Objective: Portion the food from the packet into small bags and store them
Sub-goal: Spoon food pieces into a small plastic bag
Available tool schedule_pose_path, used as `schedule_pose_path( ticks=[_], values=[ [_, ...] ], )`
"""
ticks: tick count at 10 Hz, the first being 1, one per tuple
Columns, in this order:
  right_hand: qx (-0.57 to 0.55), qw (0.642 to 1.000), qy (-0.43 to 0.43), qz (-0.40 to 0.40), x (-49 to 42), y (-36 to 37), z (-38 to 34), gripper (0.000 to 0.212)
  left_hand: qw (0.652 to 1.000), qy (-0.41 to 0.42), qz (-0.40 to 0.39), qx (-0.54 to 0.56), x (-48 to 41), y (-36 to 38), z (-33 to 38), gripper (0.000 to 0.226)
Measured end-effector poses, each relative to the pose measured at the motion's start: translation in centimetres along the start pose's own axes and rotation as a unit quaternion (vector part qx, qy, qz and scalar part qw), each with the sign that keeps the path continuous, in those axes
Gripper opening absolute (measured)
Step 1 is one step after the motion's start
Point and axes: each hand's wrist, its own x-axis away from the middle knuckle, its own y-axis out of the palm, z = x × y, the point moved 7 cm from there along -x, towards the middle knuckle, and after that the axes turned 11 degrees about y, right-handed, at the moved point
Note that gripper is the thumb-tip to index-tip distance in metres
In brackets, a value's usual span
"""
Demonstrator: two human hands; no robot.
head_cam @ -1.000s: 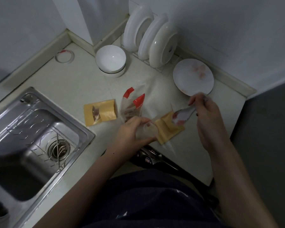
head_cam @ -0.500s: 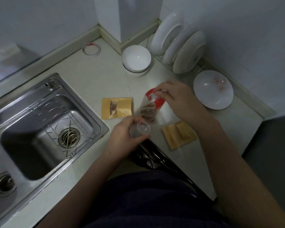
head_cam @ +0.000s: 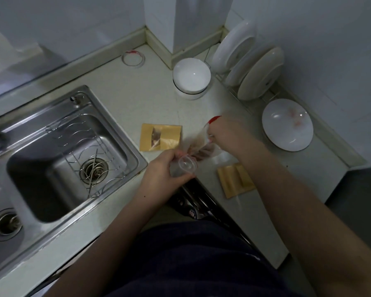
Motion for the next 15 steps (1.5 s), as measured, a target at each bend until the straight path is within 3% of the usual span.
schedule_pose_path(
  ticks=[1,2,4,5,6,7,10,11,12,14,15],
  values=[
    [0.009,0.998,0.055,-0.024,-0.7,1.3,0.2,0.012,1.000,0.003,-0.005,-0.004,-0.2,0.0,0.1,0.040],
    [0.014,0.998,0.055,0.013,-0.5,2.4,0.8,0.022,1.000,0.004,-0.008,-0.004,-0.4,0.1,0.2,0.042],
    [-0.105,0.981,0.159,-0.020,-0.6,4.4,4.4,0.038,1.000,0.002,-0.012,-0.009,-0.7,0.2,0.0,0.039],
    [-0.238,0.946,0.211,-0.063,-0.3,4.2,5.7,0.045,1.000,-0.004,-0.014,-0.013,-0.8,0.1,-0.2,0.038],
    [-0.398,0.863,0.285,-0.122,-0.1,5.4,7.6,0.032,1.000,-0.007,-0.022,-0.017,-1.0,0.4,-0.2,0.038],
    [-0.436,0.828,0.309,-0.166,0.1,5.6,8.4,0.011,0.999,-0.013,-0.031,-0.021,-1.3,0.9,-0.1,0.040],
    [-0.461,0.809,0.324,-0.165,1.7,4.9,11.1,0.012,0.998,-0.015,-0.063,-0.016,-1.9,2.5,0.5,0.038],
    [-0.579,0.745,0.305,-0.126,2.2,4.0,11.6,0.014,0.997,-0.012,-0.073,-0.024,-2.1,3.0,0.7,0.040],
    [-0.635,0.713,0.275,-0.115,3.3,3.5,12.4,0.018,0.997,-0.011,-0.073,-0.022,-2.3,3.2,0.7,0.041],
    [-0.585,0.739,0.329,-0.060,3.8,2.3,14.8,0.049,0.996,-0.007,-0.081,-0.019,-2.6,3.5,0.9,0.040],
    [-0.604,0.731,0.317,-0.027,4.2,1.1,14.9,0.050,0.996,-0.008,-0.083,-0.014,-2.8,3.7,0.9,0.040]
  ],
)
